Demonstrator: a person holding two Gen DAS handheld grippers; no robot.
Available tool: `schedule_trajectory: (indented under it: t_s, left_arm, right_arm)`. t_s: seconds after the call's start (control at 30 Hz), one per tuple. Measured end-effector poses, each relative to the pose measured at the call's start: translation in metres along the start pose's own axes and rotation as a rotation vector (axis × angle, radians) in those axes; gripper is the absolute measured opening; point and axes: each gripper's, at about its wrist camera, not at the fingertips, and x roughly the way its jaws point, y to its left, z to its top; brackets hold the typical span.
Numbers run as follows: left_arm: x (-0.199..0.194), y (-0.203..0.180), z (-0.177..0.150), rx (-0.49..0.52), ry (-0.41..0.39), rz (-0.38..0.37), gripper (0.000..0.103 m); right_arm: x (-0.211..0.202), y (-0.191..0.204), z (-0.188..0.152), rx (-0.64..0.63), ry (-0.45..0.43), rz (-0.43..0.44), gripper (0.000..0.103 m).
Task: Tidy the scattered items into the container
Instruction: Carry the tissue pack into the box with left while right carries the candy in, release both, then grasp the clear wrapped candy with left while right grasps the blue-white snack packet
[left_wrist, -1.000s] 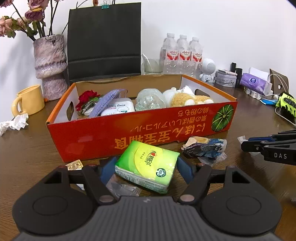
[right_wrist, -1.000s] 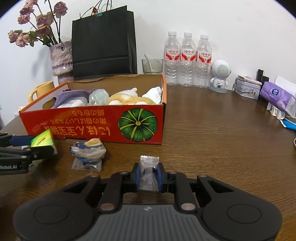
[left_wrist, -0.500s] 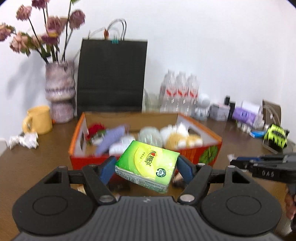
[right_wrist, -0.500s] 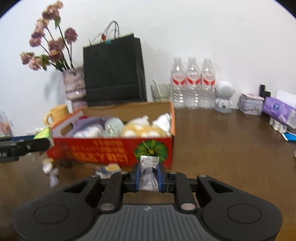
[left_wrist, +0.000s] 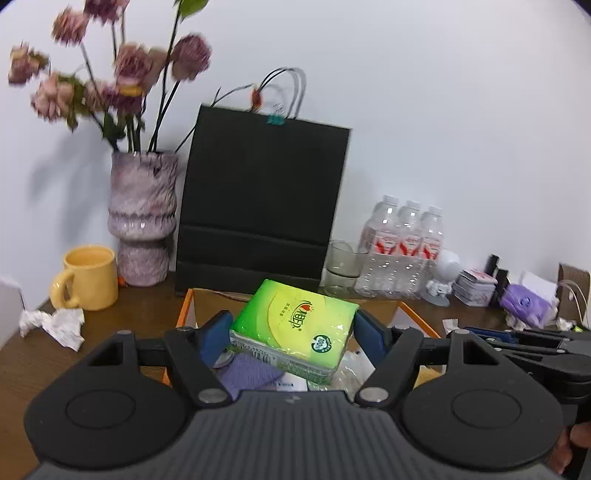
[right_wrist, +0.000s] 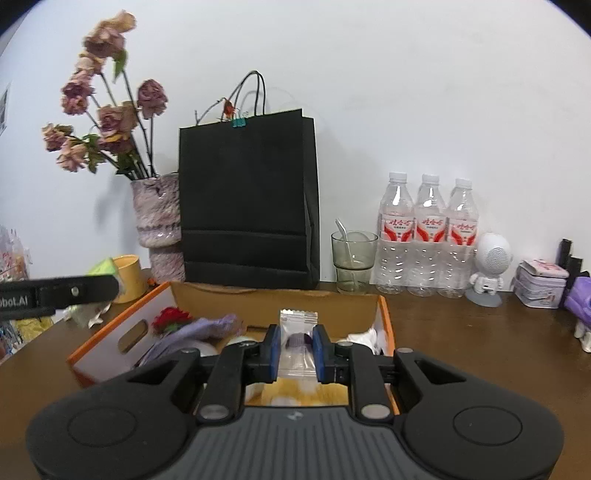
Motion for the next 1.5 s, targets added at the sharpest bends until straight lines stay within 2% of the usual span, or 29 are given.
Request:
schedule_trajectory:
  t_s: [0.33, 0.6, 0.63, 0.7, 0.73, 0.77, 0.8, 0.87, 0.93, 1.0, 1.03, 1.5]
  left_arm:
    - [0.075, 0.009, 0.000, -0.022, 0.094, 0.023, 0.073]
    - [0.098, 0.013, -0.014, -0.015, 0.180, 0.027, 0.074]
    - [0.099, 0.012, -0.015, -0.012, 0.185, 0.029, 0.076]
    - [0.100, 0.011, -0.016, -0.007, 0.186, 0.031, 0.081]
    - [0.099, 0.011, -0.016, -0.005, 0.187, 0.032, 0.088]
    - [0.099, 0.010, -0.016, -0.003, 0.184, 0.035, 0.090]
    - [0.098, 0.010, -0.016, 0.001, 0.180, 0.039, 0.094]
    - [0.098, 0.009, -0.015, 0.010, 0.179, 0.044, 0.103]
    - [0.097, 0.008, -0.014, 0.013, 0.175, 0.059, 0.103]
    - [0.096, 0.009, -0.013, 0.012, 0.171, 0.070, 0.103]
    - [0.095, 0.009, -0.013, 0.008, 0.171, 0.075, 0.103]
    - [0.086, 0.009, -0.008, 0.016, 0.153, 0.082, 0.103]
  right_arm:
    - [0.088, -0.016, 0.002, 0.047, 0.096, -0.023, 0.017]
    - [0.108, -0.022, -0.003, 0.054, 0.145, -0.026, 0.019]
    - [0.108, -0.022, -0.003, 0.053, 0.148, -0.027, 0.024]
    - [0.107, -0.020, -0.003, 0.049, 0.150, -0.026, 0.043]
    - [0.106, -0.019, -0.003, 0.046, 0.148, -0.027, 0.058]
    - [0.105, -0.018, -0.003, 0.037, 0.145, -0.029, 0.066]
    - [0.104, -0.016, -0.002, 0.028, 0.143, -0.031, 0.069]
    - [0.102, -0.014, -0.001, 0.019, 0.142, -0.033, 0.084]
    - [0.100, -0.012, 0.000, 0.014, 0.142, -0.029, 0.093]
    - [0.099, -0.010, 0.001, 0.010, 0.146, -0.025, 0.096]
    - [0.098, -0.009, 0.002, 0.013, 0.148, -0.021, 0.103]
    - [0.095, -0.007, 0.002, 0.010, 0.159, -0.023, 0.103]
